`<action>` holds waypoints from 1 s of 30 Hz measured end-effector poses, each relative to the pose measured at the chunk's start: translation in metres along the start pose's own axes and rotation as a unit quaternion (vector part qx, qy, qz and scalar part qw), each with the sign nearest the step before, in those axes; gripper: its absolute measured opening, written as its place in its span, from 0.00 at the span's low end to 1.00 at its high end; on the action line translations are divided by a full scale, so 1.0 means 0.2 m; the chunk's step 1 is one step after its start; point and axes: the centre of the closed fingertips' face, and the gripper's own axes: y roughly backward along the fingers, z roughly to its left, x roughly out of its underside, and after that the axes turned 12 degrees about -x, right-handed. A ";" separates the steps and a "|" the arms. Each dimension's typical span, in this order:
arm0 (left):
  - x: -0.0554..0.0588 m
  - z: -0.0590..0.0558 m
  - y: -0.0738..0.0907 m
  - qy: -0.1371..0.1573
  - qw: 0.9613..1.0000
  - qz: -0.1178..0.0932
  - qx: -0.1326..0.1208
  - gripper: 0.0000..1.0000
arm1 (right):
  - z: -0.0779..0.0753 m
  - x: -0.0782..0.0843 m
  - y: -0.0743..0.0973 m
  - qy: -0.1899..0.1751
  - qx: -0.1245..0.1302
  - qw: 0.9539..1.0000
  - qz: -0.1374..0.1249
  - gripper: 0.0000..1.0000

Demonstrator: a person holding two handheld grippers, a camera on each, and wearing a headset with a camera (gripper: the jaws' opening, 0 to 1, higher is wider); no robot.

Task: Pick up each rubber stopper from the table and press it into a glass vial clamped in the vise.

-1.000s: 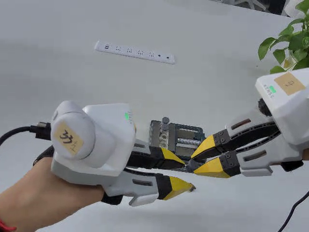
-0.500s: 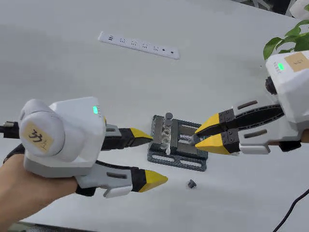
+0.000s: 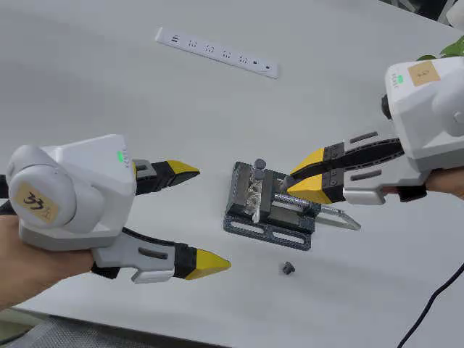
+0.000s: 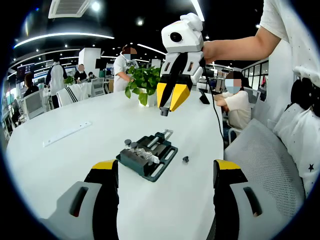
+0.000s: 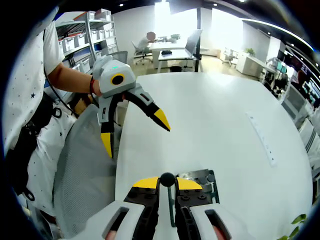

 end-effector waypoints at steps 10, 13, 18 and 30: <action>0.05 0.03 -0.03 -0.008 1.000 -0.018 0.010 0.99 | -0.14 0.02 -0.11 -0.021 0.014 0.999 0.042 0.06; 0.07 0.03 -0.05 -0.012 1.000 -0.017 0.017 0.99 | -0.19 0.05 -0.15 -0.027 0.019 0.998 0.058 0.06; 0.10 0.03 -0.06 -0.008 1.000 -0.017 0.022 0.99 | -0.25 0.11 -0.22 -0.034 0.017 0.996 0.080 0.06; 0.12 0.05 -0.07 0.011 0.999 -0.024 0.020 0.99 | -0.30 0.21 -0.30 -0.046 0.021 0.992 0.113 0.06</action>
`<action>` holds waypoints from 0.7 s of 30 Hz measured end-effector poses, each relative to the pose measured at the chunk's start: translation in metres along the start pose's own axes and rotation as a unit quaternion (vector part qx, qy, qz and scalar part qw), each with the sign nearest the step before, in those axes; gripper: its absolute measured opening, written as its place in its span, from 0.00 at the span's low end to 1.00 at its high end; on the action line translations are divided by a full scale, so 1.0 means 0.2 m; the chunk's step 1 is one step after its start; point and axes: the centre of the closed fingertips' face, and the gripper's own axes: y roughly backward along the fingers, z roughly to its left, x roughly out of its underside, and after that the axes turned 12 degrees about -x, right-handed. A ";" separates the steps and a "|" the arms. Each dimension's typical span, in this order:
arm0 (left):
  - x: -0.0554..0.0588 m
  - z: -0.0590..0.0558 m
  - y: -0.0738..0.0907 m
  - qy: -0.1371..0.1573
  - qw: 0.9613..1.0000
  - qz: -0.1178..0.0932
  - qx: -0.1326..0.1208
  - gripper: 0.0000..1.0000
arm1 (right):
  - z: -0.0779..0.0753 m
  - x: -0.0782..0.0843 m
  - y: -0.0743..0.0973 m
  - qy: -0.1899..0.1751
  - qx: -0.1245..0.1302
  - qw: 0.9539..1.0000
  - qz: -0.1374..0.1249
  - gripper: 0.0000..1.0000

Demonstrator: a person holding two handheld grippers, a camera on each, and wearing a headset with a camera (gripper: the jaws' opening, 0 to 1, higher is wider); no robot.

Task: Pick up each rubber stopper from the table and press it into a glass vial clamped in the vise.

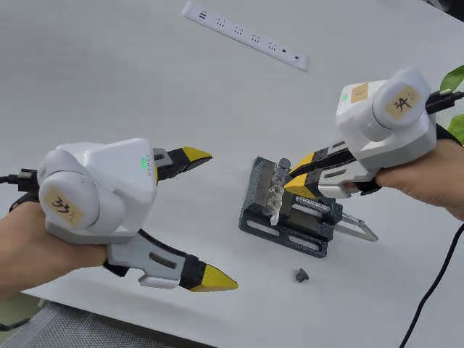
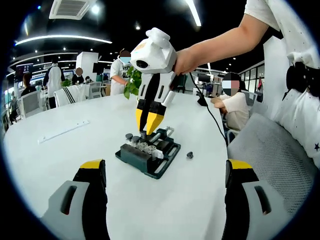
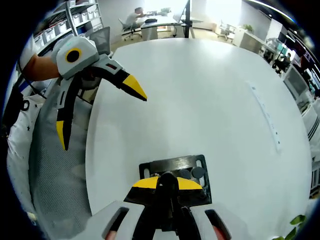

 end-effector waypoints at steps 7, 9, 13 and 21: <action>0.00 -0.01 0.00 0.006 1.000 -0.002 0.002 0.99 | -0.01 0.02 -0.03 0.000 -0.002 1.000 0.009 0.06; 0.01 -0.01 0.00 0.006 1.000 -0.003 0.002 0.99 | -0.01 0.02 -0.03 0.000 -0.001 1.000 0.010 0.06; 0.01 -0.01 0.00 0.008 1.000 -0.003 0.003 0.99 | -0.01 0.02 -0.05 0.003 -0.001 1.000 0.018 0.06; 0.00 -0.01 0.00 0.011 1.000 -0.006 0.003 0.99 | -0.03 0.04 -0.07 0.005 -0.004 1.000 0.024 0.06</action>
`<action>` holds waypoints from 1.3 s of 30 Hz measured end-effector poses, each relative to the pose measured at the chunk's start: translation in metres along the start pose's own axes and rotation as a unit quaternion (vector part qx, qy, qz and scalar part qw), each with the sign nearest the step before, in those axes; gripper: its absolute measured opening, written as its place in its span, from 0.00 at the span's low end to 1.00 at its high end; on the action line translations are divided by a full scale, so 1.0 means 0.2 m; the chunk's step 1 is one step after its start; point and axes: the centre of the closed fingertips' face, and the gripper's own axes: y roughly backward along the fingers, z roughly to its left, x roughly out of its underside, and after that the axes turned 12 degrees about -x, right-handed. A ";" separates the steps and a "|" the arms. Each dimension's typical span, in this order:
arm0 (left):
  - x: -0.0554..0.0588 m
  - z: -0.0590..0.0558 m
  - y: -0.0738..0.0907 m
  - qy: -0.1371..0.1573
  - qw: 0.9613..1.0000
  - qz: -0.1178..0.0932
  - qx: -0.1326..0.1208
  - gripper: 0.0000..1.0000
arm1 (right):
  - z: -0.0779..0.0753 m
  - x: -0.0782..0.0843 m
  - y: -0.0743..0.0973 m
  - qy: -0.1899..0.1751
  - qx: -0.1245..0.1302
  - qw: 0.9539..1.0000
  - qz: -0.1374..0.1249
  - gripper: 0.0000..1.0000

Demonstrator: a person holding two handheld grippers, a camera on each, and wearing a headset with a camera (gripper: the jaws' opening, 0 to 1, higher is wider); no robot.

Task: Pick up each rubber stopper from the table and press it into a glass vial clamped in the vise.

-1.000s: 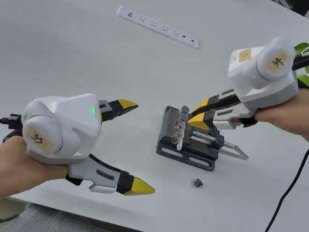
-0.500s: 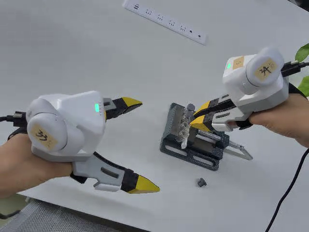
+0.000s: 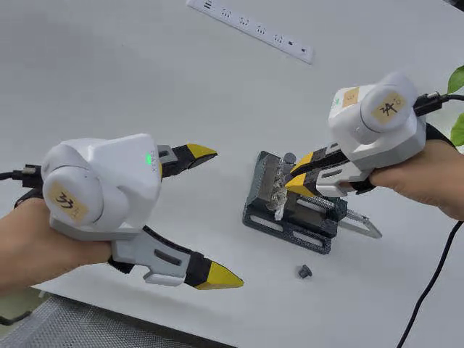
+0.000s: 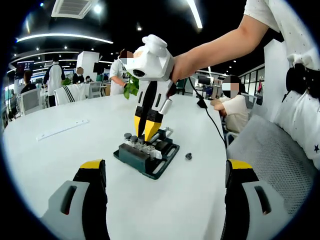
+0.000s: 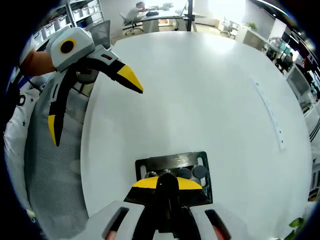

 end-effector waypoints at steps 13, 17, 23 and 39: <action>0.00 -0.02 0.00 0.005 1.000 0.000 0.003 0.99 | 0.00 0.00 -0.01 0.008 -0.002 1.000 0.009 0.06; 0.00 -0.02 0.00 0.004 1.000 0.001 0.004 0.99 | 0.00 0.00 -0.01 0.022 0.001 0.999 0.023 0.06; 0.00 -0.02 0.00 0.006 1.000 -0.002 0.003 0.99 | 0.01 0.00 -0.01 0.041 0.006 0.998 0.043 0.06; 0.00 -0.01 -0.01 0.009 1.000 -0.004 0.001 0.99 | 0.00 0.00 -0.02 0.030 0.014 0.999 0.035 0.05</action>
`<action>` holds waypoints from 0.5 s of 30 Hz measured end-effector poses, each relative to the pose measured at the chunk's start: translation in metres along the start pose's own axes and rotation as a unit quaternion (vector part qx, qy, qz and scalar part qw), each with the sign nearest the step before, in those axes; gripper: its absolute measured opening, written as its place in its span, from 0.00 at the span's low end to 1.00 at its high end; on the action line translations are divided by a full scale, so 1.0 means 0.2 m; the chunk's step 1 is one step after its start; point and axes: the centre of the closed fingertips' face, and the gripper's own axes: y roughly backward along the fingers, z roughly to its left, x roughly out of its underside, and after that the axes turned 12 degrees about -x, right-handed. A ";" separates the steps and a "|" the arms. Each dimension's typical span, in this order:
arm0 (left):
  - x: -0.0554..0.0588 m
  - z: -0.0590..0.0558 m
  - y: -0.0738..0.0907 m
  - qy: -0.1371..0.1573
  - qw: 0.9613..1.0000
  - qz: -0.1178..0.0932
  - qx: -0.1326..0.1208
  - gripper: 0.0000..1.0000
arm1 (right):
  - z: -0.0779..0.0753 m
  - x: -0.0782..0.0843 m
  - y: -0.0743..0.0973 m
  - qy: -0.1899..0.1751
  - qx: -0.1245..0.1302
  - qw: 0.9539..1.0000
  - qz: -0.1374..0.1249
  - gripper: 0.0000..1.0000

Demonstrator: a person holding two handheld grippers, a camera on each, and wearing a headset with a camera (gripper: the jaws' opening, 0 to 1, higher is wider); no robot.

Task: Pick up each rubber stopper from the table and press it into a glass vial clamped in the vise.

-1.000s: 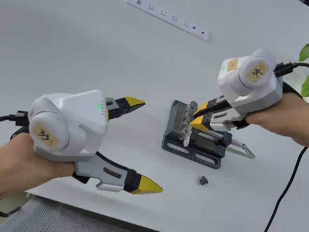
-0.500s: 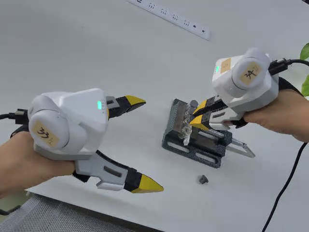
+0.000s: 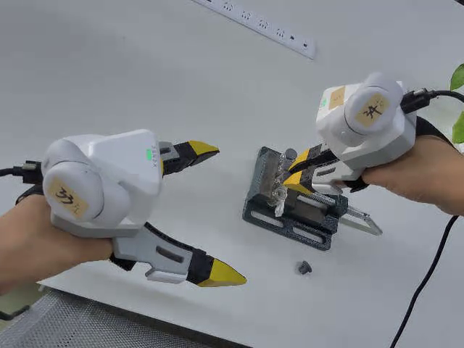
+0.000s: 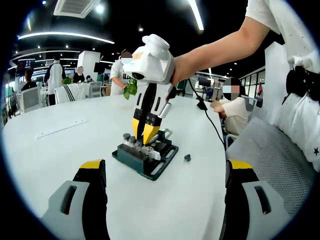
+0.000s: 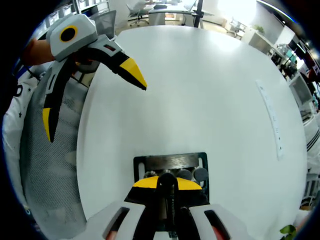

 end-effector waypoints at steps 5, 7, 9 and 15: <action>0.00 -0.01 0.00 -0.003 1.000 0.002 0.001 0.99 | 0.00 0.00 0.00 -0.007 -0.004 1.000 -0.001 0.06; -0.01 0.00 0.00 -0.001 1.000 0.001 0.001 0.99 | 0.00 0.00 0.01 0.011 -0.003 1.000 0.002 0.07; 0.00 0.01 0.00 -0.001 1.000 0.001 -0.001 0.99 | 0.00 0.00 0.01 0.006 -0.001 1.000 -0.002 0.07; 0.00 0.00 0.00 -0.001 1.000 0.002 0.000 0.99 | 0.00 0.00 0.00 -0.006 0.002 1.000 -0.016 0.08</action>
